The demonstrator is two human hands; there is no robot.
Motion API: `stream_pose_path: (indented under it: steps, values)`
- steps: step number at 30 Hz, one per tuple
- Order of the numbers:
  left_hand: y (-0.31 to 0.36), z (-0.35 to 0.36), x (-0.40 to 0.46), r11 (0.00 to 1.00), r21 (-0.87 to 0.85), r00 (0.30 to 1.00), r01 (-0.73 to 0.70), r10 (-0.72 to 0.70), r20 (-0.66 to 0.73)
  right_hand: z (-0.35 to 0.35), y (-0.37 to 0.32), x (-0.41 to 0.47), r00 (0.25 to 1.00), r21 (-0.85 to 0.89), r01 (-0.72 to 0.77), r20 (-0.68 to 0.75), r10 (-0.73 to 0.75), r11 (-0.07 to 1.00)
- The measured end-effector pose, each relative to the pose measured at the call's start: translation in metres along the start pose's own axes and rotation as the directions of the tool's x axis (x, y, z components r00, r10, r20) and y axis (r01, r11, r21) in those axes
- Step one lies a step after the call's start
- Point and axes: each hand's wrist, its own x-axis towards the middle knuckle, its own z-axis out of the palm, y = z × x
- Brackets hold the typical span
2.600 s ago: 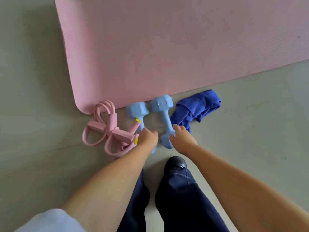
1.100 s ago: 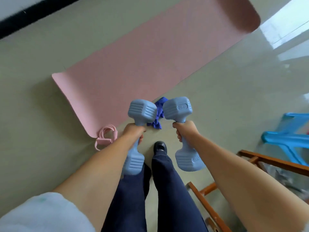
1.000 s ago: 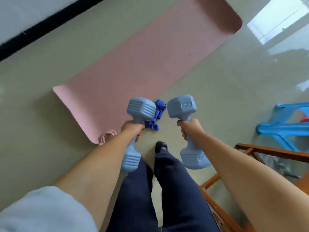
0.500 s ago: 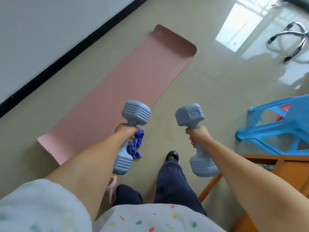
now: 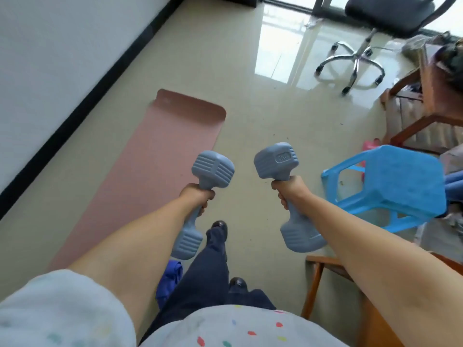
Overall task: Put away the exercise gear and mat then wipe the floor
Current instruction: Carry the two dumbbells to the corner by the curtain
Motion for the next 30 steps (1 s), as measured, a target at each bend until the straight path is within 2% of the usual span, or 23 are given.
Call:
stream_pose_path:
  steps: [5,12,17,23,30]
  values:
    - [0.092,-0.023,0.086,0.999,0.029,0.999,-0.044,0.044,-0.015,-0.026,-0.08,0.079,0.999,-0.027,0.035,-0.024,-0.036,0.999]
    - [0.239,-0.054,0.186,0.996,0.073,0.998,-0.045,0.047,-0.028,-0.082,-0.181,0.17,0.996,-0.053,-0.028,-0.089,0.024,0.998]
    - [0.336,-0.041,0.248,0.993,0.103,0.998,-0.052,0.049,0.031,-0.135,-0.232,0.241,0.989,0.011,-0.057,-0.135,0.058,0.998]
    - [0.457,-0.007,0.335,0.988,0.132,0.995,-0.085,0.076,0.071,-0.208,-0.31,0.354,0.991,0.002,-0.035,-0.126,0.034,0.999]
    - [0.604,0.011,0.403,0.989,0.118,0.995,-0.089,0.082,0.06,-0.287,-0.435,0.46,0.998,-0.116,-0.008,-0.059,0.001,0.993]
